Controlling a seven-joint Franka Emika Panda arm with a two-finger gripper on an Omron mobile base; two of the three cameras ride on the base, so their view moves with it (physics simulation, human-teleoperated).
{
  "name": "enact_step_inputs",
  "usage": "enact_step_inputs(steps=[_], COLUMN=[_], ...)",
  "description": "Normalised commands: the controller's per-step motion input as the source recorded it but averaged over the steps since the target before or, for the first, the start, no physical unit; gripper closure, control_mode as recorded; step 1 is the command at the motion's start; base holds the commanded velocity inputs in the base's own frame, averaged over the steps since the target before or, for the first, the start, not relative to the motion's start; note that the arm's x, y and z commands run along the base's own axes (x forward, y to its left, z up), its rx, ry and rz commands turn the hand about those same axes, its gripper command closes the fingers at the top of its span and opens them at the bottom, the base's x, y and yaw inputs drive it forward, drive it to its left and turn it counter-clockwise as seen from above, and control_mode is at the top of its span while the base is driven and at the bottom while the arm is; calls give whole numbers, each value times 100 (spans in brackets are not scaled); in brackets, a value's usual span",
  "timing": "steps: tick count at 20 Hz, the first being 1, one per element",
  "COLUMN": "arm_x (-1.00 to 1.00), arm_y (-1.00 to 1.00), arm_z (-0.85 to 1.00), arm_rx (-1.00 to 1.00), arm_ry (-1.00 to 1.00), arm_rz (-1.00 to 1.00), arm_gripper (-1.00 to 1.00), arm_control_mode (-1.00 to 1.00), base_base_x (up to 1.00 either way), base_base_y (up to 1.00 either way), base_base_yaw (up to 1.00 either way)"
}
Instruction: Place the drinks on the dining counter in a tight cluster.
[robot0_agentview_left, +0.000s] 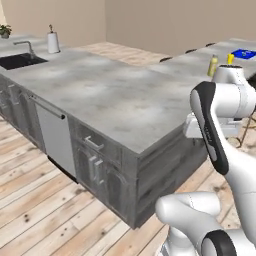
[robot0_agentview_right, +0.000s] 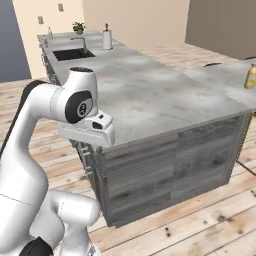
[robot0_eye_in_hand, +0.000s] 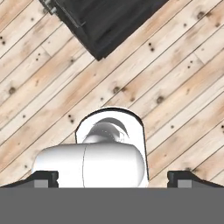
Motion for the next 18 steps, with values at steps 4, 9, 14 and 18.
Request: enact_step_inputs(steps=[4,9,14,18], arm_x=[0,0,0,0], arm_y=[0,0,0,0], arm_z=[0,0,0,0], arm_rx=[0,0,0,0], arm_ry=[0,0,0,0], arm_rz=[0,0,0,0], arm_gripper=[-100,-100,-100,-100], arm_control_mode=[100,100,100,100], base_base_x=[-22,3,45,55], base_base_y=[100,100,100,100], base_base_yaw=[-32,-40,-50,-53])
